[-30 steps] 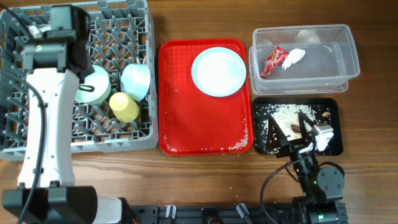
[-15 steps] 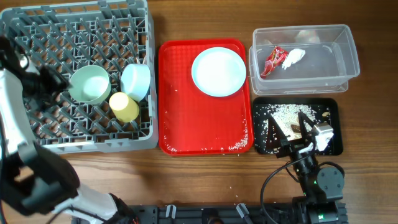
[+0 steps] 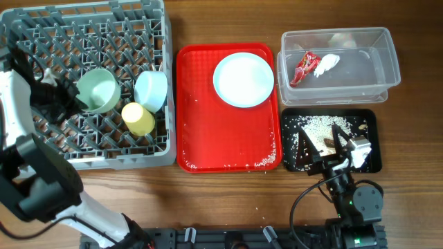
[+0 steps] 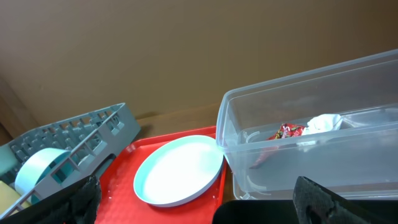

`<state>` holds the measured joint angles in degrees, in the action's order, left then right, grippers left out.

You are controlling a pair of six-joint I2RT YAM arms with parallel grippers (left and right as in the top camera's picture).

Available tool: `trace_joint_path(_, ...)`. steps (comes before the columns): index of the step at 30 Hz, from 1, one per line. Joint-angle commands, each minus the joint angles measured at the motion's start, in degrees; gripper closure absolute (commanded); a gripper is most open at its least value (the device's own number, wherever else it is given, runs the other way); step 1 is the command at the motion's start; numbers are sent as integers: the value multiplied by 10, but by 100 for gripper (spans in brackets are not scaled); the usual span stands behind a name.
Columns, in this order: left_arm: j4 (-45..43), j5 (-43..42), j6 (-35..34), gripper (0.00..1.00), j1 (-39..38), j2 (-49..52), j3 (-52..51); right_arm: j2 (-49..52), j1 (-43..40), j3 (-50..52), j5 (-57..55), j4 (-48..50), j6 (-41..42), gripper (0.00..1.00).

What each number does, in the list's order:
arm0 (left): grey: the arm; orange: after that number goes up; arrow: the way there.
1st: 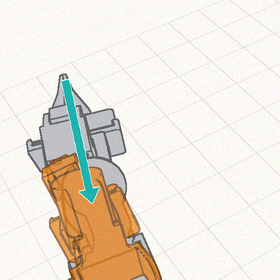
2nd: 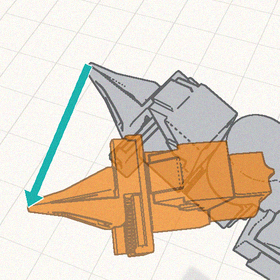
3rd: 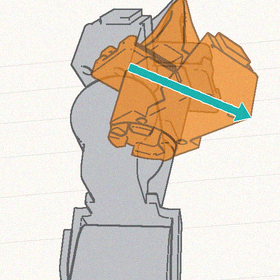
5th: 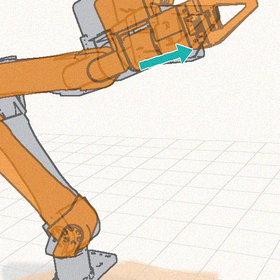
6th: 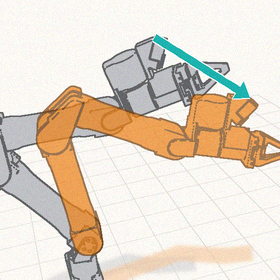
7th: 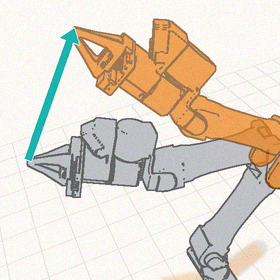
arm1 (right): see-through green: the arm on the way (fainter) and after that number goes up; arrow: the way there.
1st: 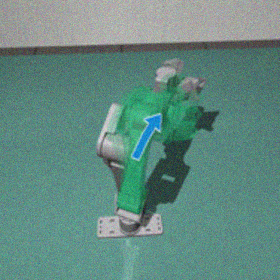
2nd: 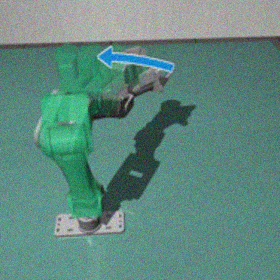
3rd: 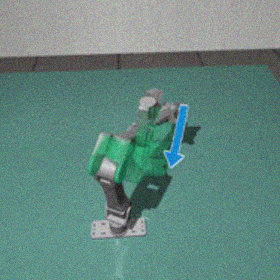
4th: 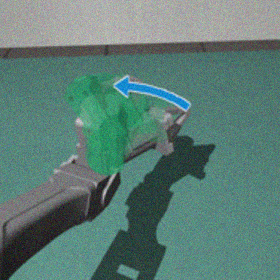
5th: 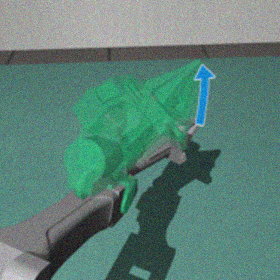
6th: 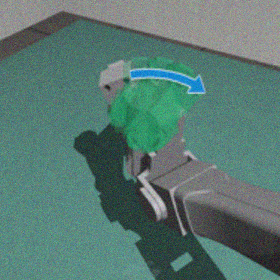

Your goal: Sort waste into correct bins and load items into the dishwasher rack

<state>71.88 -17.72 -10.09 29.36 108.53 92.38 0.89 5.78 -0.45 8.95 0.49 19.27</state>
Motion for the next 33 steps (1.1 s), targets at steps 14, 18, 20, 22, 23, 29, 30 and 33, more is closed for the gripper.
trace_joint_path(14,95,759,-293,96,-344,-76,34,-6,-3,2,-1,3,4,0)
trace_joint_path(18,87,856,-299,96,-384,-4,28,-6,-3,2,-1,3,4,0)
trace_joint_path(20,66,881,-298,96,-396,33,28,-6,-3,2,-1,3,4,0)
trace_joint_path(22,61,890,-294,96,-406,61,28,-6,-3,2,-1,3,4,0)
trace_joint_path(23,62,895,-294,96,-408,68,28,-6,-3,2,-1,3,4,0)
trace_joint_path(29,73,952,-294,96,-416,93,28,-6,-3,2,-1,3,4,0)
trace_joint_path(30,73,946,-294,96,-417,93,28,-6,-3,2,-1,3,4,0)
trace_joint_path(33,61,905,-294,96,-423,94,25,-6,-3,2,-1,3,4,0)
